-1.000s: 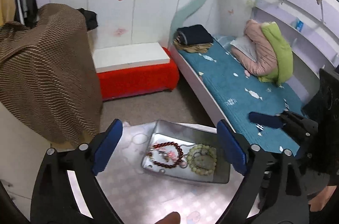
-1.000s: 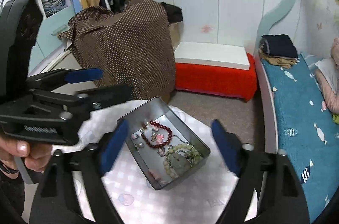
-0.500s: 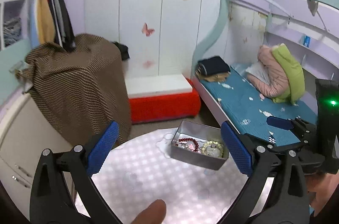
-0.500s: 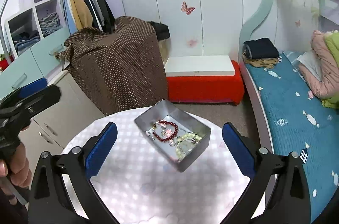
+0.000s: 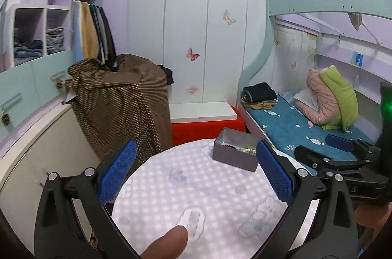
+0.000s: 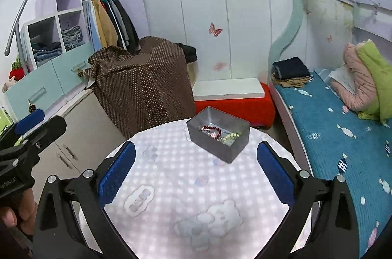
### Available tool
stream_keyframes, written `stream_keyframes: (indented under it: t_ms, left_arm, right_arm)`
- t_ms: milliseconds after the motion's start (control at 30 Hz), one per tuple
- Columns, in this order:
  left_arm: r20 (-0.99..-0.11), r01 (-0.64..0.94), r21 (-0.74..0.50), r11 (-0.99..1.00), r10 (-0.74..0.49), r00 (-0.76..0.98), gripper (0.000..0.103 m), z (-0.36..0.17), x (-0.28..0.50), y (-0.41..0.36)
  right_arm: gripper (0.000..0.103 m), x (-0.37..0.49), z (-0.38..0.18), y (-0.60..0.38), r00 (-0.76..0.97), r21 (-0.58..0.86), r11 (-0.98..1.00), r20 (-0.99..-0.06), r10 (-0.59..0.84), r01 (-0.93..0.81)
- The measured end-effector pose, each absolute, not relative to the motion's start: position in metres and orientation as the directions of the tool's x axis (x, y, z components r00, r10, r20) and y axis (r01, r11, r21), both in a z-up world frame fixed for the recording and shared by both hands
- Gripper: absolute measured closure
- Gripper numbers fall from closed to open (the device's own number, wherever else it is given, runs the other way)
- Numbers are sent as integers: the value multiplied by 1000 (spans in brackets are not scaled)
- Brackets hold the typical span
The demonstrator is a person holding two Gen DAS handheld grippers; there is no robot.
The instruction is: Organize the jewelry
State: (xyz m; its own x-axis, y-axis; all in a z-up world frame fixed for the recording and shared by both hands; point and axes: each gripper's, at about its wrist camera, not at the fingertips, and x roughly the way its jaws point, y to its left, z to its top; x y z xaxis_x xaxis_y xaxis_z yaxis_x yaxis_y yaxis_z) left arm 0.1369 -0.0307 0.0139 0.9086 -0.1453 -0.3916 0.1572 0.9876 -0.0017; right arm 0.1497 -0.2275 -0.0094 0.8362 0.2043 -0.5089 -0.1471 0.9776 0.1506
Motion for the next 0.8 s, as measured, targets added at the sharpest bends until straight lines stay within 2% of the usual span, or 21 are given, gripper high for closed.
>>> stream_keyframes:
  t_ms: [267, 600, 800]
  left_arm:
    - [-369, 121, -13, 993, -117, 922, 5, 15, 65, -13]
    - [-333, 29, 29, 999, -17, 943, 5, 17, 18, -13]
    - [-335, 37, 47, 998, -19, 942, 5, 13, 9, -13]
  right_arm:
    - [7, 81, -5, -211, 881, 103, 992, -459, 117, -78]
    - [7, 27, -10, -195, 922, 36, 999, -385, 36, -24]
    - [7, 18, -13, -189, 932, 28, 1000, -361, 21, -11]
